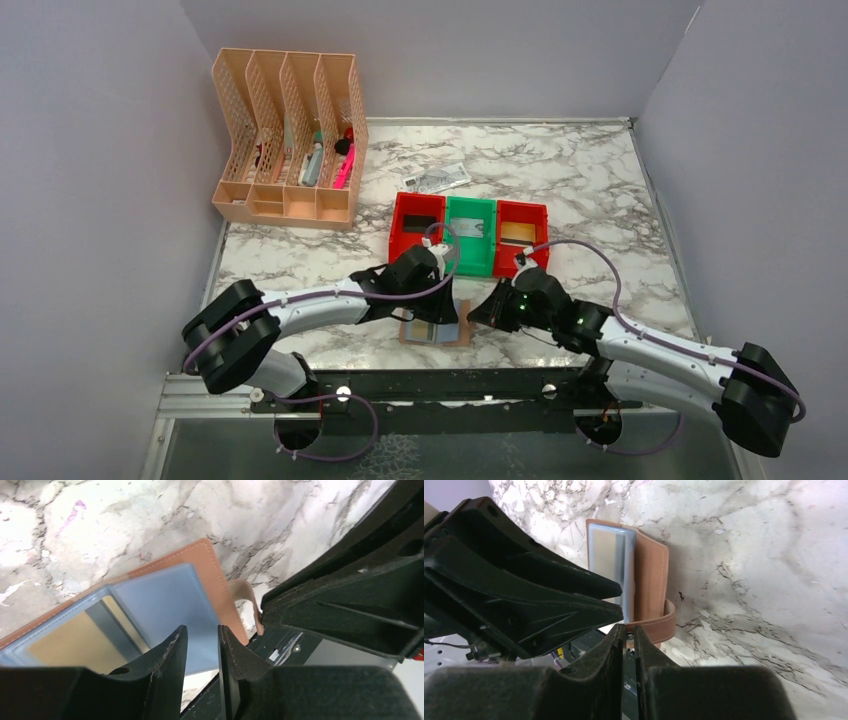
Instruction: Take the credit cards out of the card holder
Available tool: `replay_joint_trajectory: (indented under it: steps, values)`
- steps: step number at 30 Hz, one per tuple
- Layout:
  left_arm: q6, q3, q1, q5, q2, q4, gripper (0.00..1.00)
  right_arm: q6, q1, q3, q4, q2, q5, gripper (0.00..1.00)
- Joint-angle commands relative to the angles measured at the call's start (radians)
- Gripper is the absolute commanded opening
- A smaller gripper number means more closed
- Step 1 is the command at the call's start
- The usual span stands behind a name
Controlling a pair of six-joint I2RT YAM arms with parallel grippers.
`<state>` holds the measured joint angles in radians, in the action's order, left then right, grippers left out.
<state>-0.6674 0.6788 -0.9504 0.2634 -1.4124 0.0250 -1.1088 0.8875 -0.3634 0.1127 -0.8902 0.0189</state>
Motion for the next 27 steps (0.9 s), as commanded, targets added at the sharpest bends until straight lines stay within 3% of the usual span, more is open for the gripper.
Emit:
replay_joint_trajectory:
  steps: [1,16,23,27]
  values:
    - [0.043,0.022,-0.002,-0.048,-0.011,0.062,0.32,0.031,-0.005,-0.036,-0.097,-0.045,0.080,0.16]
    - [0.014,-0.022,-0.002,0.030,-0.105,-0.010,0.20,0.056,-0.005,-0.102,-0.121,-0.210,0.100,0.17]
    - [0.013,-0.033,-0.002,-0.002,-0.058,0.010,0.20,0.063,-0.005,-0.121,-0.150,-0.384,0.084,0.18]
    - [0.026,-0.017,-0.002,-0.102,0.009,0.078,0.22,0.057,-0.005,-0.076,-0.252,-0.461,0.120,0.17]
